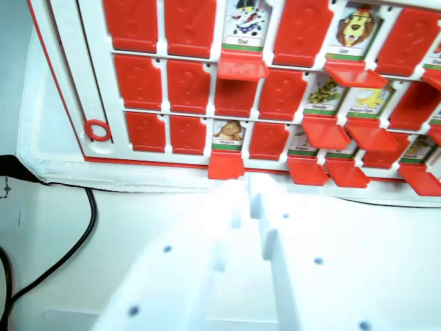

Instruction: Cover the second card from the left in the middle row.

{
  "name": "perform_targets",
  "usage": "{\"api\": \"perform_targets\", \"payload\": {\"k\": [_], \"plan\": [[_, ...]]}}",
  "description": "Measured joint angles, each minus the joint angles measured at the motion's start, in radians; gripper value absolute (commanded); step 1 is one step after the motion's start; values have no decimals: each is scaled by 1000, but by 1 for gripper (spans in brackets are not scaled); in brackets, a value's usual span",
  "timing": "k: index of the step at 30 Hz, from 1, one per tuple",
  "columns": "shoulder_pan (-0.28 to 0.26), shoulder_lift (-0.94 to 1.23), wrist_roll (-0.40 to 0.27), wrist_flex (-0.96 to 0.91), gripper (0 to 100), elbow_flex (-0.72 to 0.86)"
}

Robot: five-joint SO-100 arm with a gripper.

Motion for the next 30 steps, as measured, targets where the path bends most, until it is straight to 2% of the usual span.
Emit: {"api": "perform_targets", "payload": {"k": [3, 10, 17, 30], "plan": [[32, 54, 0, 100, 0, 0], [57, 166, -18, 288, 0, -34], [58, 244, -43, 301, 0, -48], [58, 255, -26, 270, 0, -109]]}}
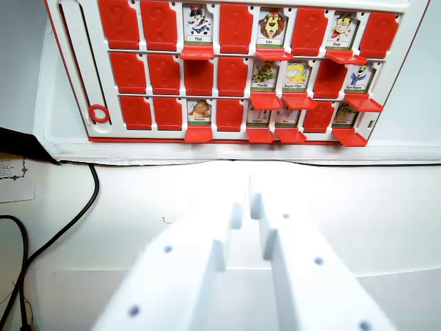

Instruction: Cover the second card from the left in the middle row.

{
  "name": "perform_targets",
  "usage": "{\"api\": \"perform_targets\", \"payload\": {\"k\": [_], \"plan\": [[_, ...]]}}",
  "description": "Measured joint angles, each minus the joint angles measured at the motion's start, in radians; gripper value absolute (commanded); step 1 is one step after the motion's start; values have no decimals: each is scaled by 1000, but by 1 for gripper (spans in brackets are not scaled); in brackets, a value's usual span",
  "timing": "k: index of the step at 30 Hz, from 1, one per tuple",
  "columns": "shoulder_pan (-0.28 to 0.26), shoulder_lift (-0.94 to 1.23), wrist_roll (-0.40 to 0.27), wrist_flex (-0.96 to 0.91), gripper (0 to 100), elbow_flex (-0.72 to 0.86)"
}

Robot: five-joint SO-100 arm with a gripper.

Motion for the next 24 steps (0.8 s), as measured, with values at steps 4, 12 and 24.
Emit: {"api": "perform_targets", "payload": {"k": [4, 12, 24], "plan": [[0, 8, 17, 0, 0, 0], [0, 8, 23, -12, 0, -25], [-2, 8, 23, -12, 0, -26]]}}
